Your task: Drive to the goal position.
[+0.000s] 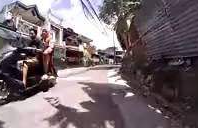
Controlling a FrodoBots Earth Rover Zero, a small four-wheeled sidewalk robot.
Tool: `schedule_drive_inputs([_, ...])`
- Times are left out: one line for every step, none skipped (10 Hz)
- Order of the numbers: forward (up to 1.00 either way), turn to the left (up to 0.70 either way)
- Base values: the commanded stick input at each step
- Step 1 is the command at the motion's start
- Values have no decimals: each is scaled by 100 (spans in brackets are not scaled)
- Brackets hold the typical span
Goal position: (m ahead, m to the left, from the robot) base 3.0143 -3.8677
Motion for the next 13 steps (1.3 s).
schedule_drive_inputs([100, 0])
schedule_drive_inputs([100, 0])
schedule_drive_inputs([100, 0])
schedule_drive_inputs([100, 0])
schedule_drive_inputs([100, 0])
schedule_drive_inputs([100, 0])
schedule_drive_inputs([100, 0])
schedule_drive_inputs([100, 0])
schedule_drive_inputs([100, 0])
schedule_drive_inputs([100, 0])
schedule_drive_inputs([100, 0])
schedule_drive_inputs([100, 0])
schedule_drive_inputs([100, 0])
